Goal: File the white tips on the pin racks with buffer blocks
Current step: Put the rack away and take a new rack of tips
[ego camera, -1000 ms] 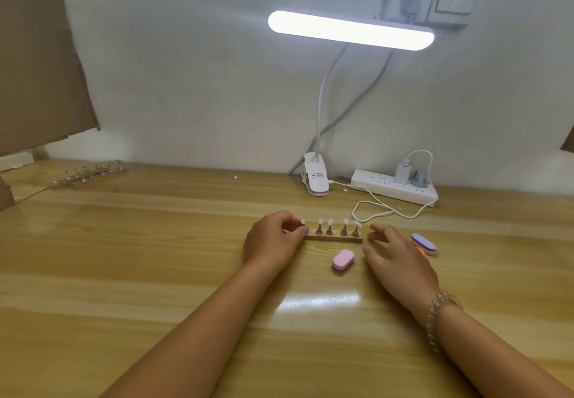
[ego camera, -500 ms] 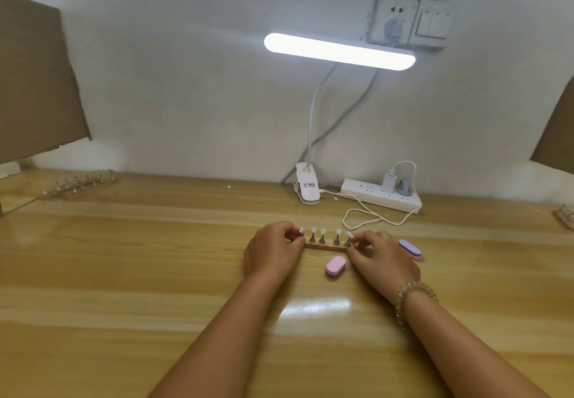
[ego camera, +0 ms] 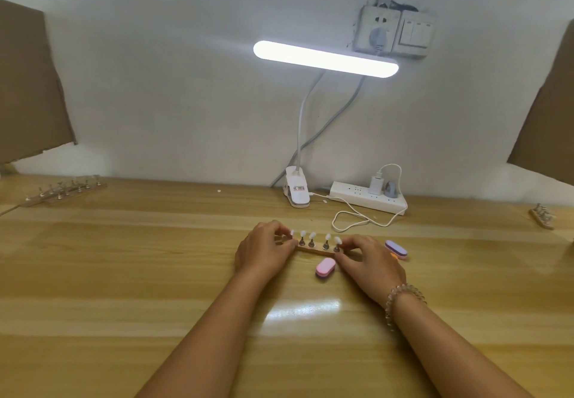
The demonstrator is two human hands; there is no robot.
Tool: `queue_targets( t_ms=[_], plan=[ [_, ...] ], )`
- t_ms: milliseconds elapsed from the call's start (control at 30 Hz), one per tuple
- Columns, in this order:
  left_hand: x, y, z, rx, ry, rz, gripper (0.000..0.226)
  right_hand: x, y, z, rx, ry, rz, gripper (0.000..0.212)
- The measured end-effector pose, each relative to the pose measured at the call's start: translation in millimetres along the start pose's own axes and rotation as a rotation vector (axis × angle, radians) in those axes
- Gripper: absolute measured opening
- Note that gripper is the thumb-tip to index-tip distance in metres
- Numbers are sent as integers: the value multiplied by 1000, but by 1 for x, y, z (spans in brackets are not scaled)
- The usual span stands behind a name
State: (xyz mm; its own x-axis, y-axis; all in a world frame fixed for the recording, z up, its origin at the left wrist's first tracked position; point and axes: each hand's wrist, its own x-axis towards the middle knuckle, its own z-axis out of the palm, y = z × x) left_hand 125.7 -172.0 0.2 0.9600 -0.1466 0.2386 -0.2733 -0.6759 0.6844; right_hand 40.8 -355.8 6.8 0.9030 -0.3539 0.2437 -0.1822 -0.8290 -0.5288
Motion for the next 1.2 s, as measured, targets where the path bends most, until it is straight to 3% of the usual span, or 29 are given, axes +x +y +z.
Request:
queue_targets(
  t_ms=[100,233,367,533,700,833,967,1200],
  plan=[
    [-3,-2,-1,-4,-20,33,27,0,1,-1,62,19,0,8],
    [-11,1,-5,-69,-2,40,25,1,6,-1,254,100,12,8],
    [-30,13,-6,90,-230,190,55,1,9,-3,393,242,25,10],
    [-42,26,9,125,-209,332,35,-3,29,-34,479,382,109,12],
    [-51,39,23,57,-228,381,42,-7,103,-107,421,549,353,14],
    [-63,73,53,29,-289,510,38,-14,179,-153,169,568,579,17],
    [-72,113,92,82,-336,645,35,-6,221,-173,-14,545,659,28],
    [-50,171,153,97,-360,642,33,43,251,-165,-186,479,713,30]
  ],
)
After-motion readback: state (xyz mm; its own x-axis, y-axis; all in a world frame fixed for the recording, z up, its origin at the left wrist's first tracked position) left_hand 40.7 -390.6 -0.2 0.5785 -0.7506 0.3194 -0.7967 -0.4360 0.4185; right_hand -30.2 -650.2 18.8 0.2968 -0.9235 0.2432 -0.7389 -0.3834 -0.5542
